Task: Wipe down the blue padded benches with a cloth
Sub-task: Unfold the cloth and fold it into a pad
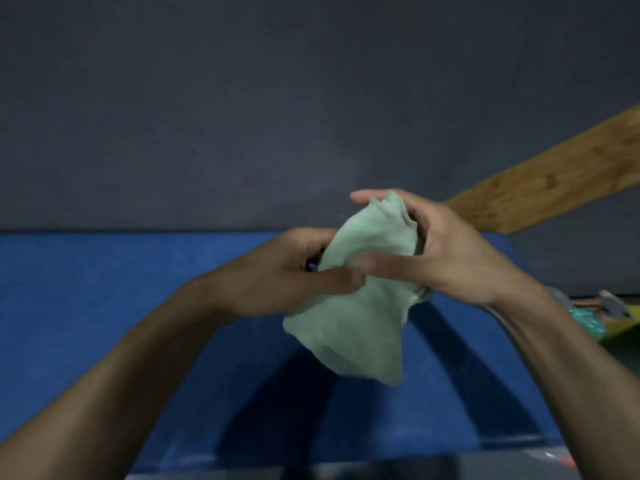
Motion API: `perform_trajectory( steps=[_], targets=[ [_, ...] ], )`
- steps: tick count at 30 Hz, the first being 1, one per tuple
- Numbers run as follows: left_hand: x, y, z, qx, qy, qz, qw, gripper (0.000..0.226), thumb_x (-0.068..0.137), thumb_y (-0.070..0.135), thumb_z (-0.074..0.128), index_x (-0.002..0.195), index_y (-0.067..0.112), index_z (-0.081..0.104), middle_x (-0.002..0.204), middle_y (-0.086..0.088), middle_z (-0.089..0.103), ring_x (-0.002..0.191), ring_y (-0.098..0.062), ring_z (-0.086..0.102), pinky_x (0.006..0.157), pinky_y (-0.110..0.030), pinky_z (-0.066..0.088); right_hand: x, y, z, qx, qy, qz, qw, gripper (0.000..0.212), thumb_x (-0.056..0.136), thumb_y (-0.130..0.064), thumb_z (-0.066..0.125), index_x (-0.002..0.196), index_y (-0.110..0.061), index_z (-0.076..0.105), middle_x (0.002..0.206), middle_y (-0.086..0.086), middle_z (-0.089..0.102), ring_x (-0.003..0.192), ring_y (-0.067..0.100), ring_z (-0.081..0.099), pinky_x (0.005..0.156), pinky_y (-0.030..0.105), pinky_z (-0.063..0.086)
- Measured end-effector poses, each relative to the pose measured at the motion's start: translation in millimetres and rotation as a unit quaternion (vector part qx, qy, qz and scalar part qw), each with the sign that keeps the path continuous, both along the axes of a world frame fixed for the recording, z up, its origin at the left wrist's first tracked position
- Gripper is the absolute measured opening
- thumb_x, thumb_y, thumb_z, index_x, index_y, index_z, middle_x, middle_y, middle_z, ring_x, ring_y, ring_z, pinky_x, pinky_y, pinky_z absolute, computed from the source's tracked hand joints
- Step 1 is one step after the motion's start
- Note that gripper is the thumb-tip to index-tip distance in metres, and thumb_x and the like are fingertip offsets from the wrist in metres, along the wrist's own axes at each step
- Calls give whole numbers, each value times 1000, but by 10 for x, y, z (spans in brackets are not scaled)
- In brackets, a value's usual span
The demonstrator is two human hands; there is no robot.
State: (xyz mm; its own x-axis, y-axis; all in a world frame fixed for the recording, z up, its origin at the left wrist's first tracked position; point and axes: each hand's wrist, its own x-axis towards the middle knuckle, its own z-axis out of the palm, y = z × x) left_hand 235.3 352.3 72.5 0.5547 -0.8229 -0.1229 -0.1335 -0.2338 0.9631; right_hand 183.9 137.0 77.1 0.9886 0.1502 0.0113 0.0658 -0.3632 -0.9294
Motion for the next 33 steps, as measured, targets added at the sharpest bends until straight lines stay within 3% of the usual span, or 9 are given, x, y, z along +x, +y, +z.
perform_trajectory(
  steps=[2, 5, 8, 12, 16, 19, 23, 29, 33],
  targets=[
    [-153, 18, 11, -37, 34, -33, 998, 28, 98, 12, 58, 127, 14, 59, 115, -9, 72, 105, -27, 70, 83, -38, 59, -271, -42, -32, 47, 91, 23, 994, 69, 77, -27, 85, 137, -27, 51, 124, -3, 68, 116, 14, 64, 95, 35, 55],
    [-408, 53, 23, -69, 52, -53, 995, 36, 99, 7, 54, 134, 16, 53, 118, -9, 71, 106, -27, 70, 80, -33, 58, -767, -16, -170, 154, 192, 46, 968, 56, 79, -18, 78, 131, -18, 58, 125, 5, 68, 118, 21, 63, 90, 27, 53],
    [-662, 76, 16, -74, 33, -55, 995, 39, 99, 7, 54, 136, 18, 52, 111, -8, 73, 96, -22, 72, 74, -30, 57, -1234, 57, -261, 227, 172, -11, 958, 44, 77, 1, 70, 120, -10, 66, 120, 13, 70, 112, 25, 66, 88, 27, 53],
    [-975, 67, -42, -109, 50, -44, 992, 38, 97, 4, 55, 133, 15, 56, 113, -10, 72, 98, -21, 69, 81, -31, 57, -1687, 33, -301, 254, 67, -68, 962, 46, 73, 1, 76, 116, 1, 61, 116, 25, 66, 104, 35, 63, 88, 41, 53],
    [-1236, 81, 30, -97, -56, -81, 990, 34, 94, -11, 53, 103, 15, 73, 100, -5, 72, 90, -18, 68, 75, -31, 54, -2058, -45, -208, 110, -25, -47, 993, 29, 72, 12, 68, 89, -1, 49, 98, 24, 55, 88, 27, 52, 76, 39, 40],
    [-1360, 43, 151, -6, -220, -125, 968, 50, 87, -16, 47, 85, 25, 76, 94, -1, 68, 83, -22, 67, 71, -38, 52, -2321, -178, -121, 33, -20, -41, 998, 33, 73, 19, 53, 96, -4, 51, 120, 7, 62, 111, 23, 59, 89, 38, 43],
    [-1575, -163, 312, 40, -335, -180, 924, 56, 72, -16, 43, 81, 29, 75, 98, 9, 65, 92, -16, 64, 78, -29, 50, -2492, -125, 27, 35, -52, -112, 992, 30, 81, -8, 62, 111, -11, 58, 130, -5, 61, 128, 12, 53, 110, 44, 39],
    [-1774, -489, 43, 38, -279, -104, 954, 52, 76, -12, 46, 82, 31, 75, 95, 11, 70, 90, -7, 66, 79, -24, 52, -2649, 360, -370, -196, -105, -143, 964, 106, 65, -54, 86, 150, -33, 27, 146, -22, 37, 136, -3, 36, 108, 22, 38],
    [-1934, -690, -349, -9, -62, 29, 998, 46, 79, -18, 41, 83, 13, 74, 76, 4, 71, 69, -7, 62, 65, -21, 48, -2683, 297, -897, -274, -142, -255, 916, 96, 73, -50, 77, 152, -22, 29, 148, -12, 37, 135, 5, 40, 106, 23, 40]
  ],
)
